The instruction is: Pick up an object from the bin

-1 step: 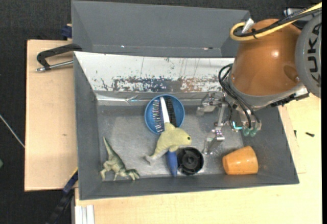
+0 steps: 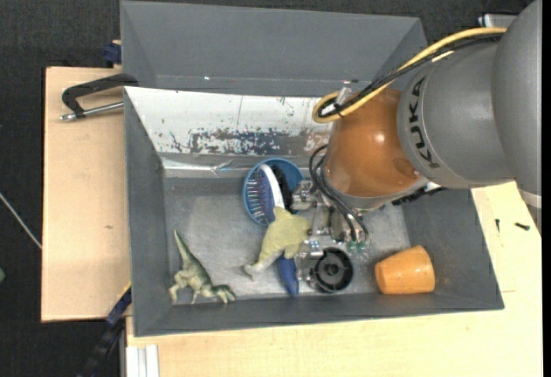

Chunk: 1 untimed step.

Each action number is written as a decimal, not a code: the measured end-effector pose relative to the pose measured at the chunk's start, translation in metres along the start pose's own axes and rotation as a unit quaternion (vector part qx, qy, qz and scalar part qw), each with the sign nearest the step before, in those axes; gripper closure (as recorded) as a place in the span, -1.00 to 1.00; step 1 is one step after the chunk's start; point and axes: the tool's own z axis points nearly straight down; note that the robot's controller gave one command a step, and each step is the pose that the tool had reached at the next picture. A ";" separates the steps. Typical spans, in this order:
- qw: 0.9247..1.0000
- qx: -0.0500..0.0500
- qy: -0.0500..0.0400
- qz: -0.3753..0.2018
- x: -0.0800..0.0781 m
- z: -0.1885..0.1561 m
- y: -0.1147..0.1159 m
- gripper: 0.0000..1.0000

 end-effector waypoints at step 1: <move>0.998 -0.002 -0.001 -0.057 -0.013 -0.011 0.038 -1.00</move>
Offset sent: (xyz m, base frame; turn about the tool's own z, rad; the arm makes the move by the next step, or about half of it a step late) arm 0.0098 0.0370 0.0093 -0.1132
